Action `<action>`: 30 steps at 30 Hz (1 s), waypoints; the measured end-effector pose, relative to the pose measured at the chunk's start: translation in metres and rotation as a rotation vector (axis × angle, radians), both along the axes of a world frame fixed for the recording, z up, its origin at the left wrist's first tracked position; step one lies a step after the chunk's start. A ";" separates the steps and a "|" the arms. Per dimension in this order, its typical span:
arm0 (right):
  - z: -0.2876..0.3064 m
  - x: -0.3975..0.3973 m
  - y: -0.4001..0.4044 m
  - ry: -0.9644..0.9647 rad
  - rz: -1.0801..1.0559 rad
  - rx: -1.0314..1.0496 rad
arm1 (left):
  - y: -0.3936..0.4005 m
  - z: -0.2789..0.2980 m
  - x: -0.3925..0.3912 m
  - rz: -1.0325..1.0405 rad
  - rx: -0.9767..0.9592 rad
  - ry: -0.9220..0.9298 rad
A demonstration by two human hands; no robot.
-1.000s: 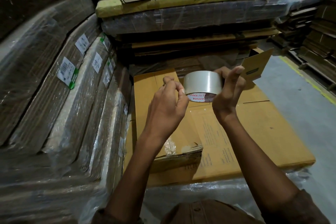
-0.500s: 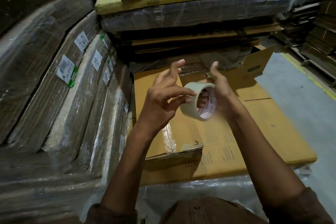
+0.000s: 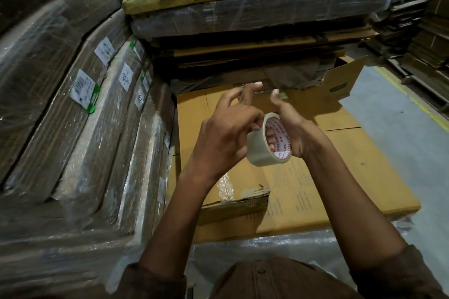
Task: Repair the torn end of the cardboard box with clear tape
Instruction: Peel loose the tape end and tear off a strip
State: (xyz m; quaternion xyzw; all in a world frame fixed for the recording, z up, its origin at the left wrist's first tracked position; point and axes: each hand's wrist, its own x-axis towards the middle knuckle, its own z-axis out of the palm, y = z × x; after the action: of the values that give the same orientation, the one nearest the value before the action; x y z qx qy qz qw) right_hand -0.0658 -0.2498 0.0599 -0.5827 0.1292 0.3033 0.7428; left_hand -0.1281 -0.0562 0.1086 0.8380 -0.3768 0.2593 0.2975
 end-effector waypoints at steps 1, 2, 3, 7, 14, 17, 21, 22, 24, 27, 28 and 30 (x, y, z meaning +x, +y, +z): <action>-0.002 0.001 0.000 0.003 -0.011 0.024 | -0.002 -0.003 0.001 0.009 0.002 -0.001; -0.003 0.000 0.000 0.003 -0.018 0.039 | -0.004 -0.006 0.002 0.019 -0.005 0.005; -0.001 -0.001 0.002 -0.001 -0.014 0.067 | -0.007 -0.009 0.002 0.043 -0.022 0.010; 0.009 -0.014 0.013 -0.274 0.005 0.087 | -0.011 -0.016 0.005 0.270 -0.226 0.109; 0.040 -0.035 0.027 -0.966 0.276 -0.295 | 0.006 -0.005 0.021 0.554 -0.533 0.245; 0.032 -0.029 0.030 -1.186 0.285 -0.577 | 0.014 -0.006 0.026 0.625 -0.527 0.237; 0.024 -0.025 0.039 -1.236 0.179 -0.734 | 0.012 -0.006 0.025 0.731 -0.554 0.141; 0.024 -0.025 0.039 -1.206 0.171 -0.756 | 0.011 -0.005 0.025 0.746 -0.557 0.115; 0.026 -0.024 0.038 -1.207 0.161 -0.800 | 0.011 -0.004 0.025 0.758 -0.557 0.077; 0.030 -0.026 0.040 -1.242 0.120 -0.831 | 0.010 -0.004 0.026 0.765 -0.568 0.036; 0.031 -0.027 0.041 -1.269 0.099 -0.838 | 0.010 -0.004 0.026 0.776 -0.571 0.030; 0.031 -0.028 0.043 -1.326 0.061 -0.836 | 0.009 -0.005 0.027 0.810 -0.572 0.043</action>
State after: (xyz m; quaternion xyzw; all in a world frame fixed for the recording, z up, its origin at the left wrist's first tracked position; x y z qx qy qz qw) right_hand -0.0937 -0.2067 0.0914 -0.8768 -0.2537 -0.1615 0.3752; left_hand -0.1012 -0.0474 0.1040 0.8070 0.0719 0.4296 0.3987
